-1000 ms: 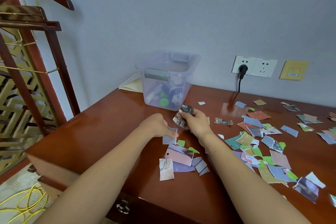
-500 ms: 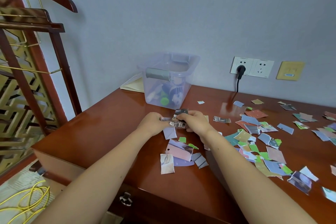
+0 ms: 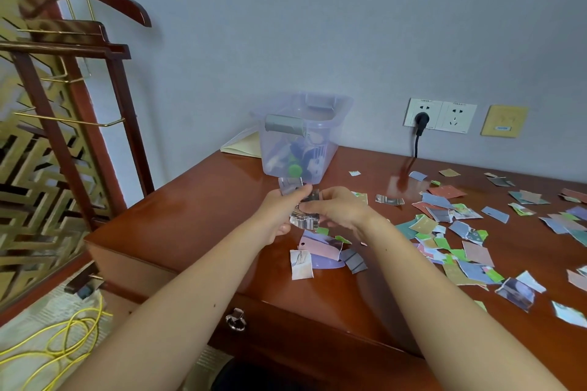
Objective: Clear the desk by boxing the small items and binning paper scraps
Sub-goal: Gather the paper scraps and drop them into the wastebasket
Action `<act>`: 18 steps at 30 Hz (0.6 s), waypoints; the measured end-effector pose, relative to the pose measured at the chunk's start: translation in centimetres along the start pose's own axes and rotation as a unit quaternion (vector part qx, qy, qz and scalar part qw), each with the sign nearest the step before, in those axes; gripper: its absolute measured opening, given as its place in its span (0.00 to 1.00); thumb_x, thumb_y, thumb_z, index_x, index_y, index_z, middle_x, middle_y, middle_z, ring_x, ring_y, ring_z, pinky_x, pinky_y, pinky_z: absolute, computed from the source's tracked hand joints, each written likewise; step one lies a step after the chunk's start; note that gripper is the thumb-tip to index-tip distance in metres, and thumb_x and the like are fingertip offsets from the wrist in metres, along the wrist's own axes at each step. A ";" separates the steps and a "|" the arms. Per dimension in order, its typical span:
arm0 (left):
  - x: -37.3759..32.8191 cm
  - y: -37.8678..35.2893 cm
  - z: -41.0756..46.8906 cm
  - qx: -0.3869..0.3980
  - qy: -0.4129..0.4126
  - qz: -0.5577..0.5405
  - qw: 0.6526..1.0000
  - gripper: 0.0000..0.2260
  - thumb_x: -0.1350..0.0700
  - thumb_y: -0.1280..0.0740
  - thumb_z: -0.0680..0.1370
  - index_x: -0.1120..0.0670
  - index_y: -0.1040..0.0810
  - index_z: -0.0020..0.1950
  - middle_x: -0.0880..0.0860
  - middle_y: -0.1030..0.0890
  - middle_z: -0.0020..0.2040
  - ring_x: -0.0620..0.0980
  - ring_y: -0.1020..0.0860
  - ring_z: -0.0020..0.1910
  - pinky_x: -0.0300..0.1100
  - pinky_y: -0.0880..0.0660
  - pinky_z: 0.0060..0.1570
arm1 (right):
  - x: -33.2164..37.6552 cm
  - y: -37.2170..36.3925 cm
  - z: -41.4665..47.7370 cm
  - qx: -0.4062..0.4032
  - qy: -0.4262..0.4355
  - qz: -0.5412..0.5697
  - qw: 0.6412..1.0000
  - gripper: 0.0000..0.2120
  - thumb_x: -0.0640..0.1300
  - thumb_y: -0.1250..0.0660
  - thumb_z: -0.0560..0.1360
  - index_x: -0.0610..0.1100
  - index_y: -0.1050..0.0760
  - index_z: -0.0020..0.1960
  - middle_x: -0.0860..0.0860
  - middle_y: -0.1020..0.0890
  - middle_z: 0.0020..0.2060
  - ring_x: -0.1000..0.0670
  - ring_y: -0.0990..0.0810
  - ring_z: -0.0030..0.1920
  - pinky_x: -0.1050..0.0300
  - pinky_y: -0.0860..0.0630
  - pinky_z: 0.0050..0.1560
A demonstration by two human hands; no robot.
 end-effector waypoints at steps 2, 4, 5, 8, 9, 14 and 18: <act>0.3 0.3 -0.4 -0.021 -0.011 0.003 1.000 0.09 0.48 0.30 0.75 0.52 0.24 0.49 0.52 0.30 0.37 0.45 0.40 0.26 0.34 0.46 0.19 | 0.0 -0.3 -0.8 0.023 0.007 -0.004 1.000 0.13 0.46 0.25 0.71 0.42 0.28 0.38 0.48 0.26 0.32 0.52 0.28 0.33 0.66 0.32 0.29; 0.7 0.7 -0.6 -0.035 -0.020 -0.001 0.999 0.08 0.50 0.29 0.75 0.53 0.24 0.48 0.54 0.29 0.38 0.46 0.39 0.26 0.33 0.46 0.19 | 0.0 -0.5 -1.7 0.057 -0.007 -0.074 0.996 0.15 0.48 0.24 0.68 0.41 0.24 0.49 0.50 0.25 0.39 0.52 0.26 0.40 0.62 0.31 0.39; 0.9 1.0 -0.7 -0.044 -0.026 0.001 0.999 0.08 0.50 0.29 0.75 0.53 0.24 0.48 0.54 0.30 0.38 0.46 0.38 0.27 0.33 0.45 0.18 | -0.1 -0.7 -2.1 0.072 -0.017 -0.141 0.987 0.25 0.51 0.23 0.67 0.42 0.25 0.58 0.51 0.23 0.47 0.52 0.25 0.47 0.60 0.29 0.47; 1.3 1.6 -1.5 -0.062 -0.040 0.008 0.997 0.06 0.52 0.29 0.75 0.51 0.25 0.45 0.52 0.33 0.34 0.46 0.39 0.25 0.33 0.45 0.18 | -0.8 -1.4 -3.1 0.078 -0.049 -0.323 0.942 0.51 0.65 0.23 0.58 0.48 0.40 0.74 0.50 0.31 0.69 0.46 0.34 0.69 0.48 0.31 0.66; 1.4 1.7 -1.8 -0.063 -0.044 0.009 0.997 0.06 0.52 0.29 0.75 0.51 0.25 0.44 0.52 0.33 0.34 0.46 0.40 0.25 0.33 0.46 0.19 | -0.9 -1.7 -3.4 0.075 -0.053 -0.360 0.928 0.53 0.66 0.24 0.58 0.50 0.42 0.75 0.49 0.34 0.71 0.44 0.38 0.72 0.45 0.33 0.68; 2.1 2.1 -2.7 -0.059 -0.048 0.015 0.997 0.06 0.52 0.30 0.76 0.51 0.25 0.44 0.50 0.36 0.33 0.46 0.41 0.26 0.35 0.46 0.20 | -1.3 -2.4 -3.9 0.052 -0.066 -0.408 0.909 0.56 0.65 0.22 0.57 0.51 0.45 0.77 0.46 0.39 0.72 0.42 0.43 0.73 0.42 0.36 0.69; 2.3 2.2 -2.9 -0.046 -0.049 0.008 0.998 0.06 0.52 0.30 0.76 0.51 0.26 0.44 0.52 0.33 0.34 0.46 0.40 0.25 0.35 0.46 0.20 | -1.4 -1.7 -3.1 0.054 -0.086 -0.369 0.924 0.50 0.60 0.19 0.55 0.45 0.34 0.71 0.45 0.30 0.68 0.42 0.31 0.67 0.45 0.28 0.64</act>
Point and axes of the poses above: each hand's wrist, its own z-axis towards the middle knuckle, its own y-axis out of the back of the hand, x = y × z, the point moved 4 cm from there along z, towards the middle knuckle
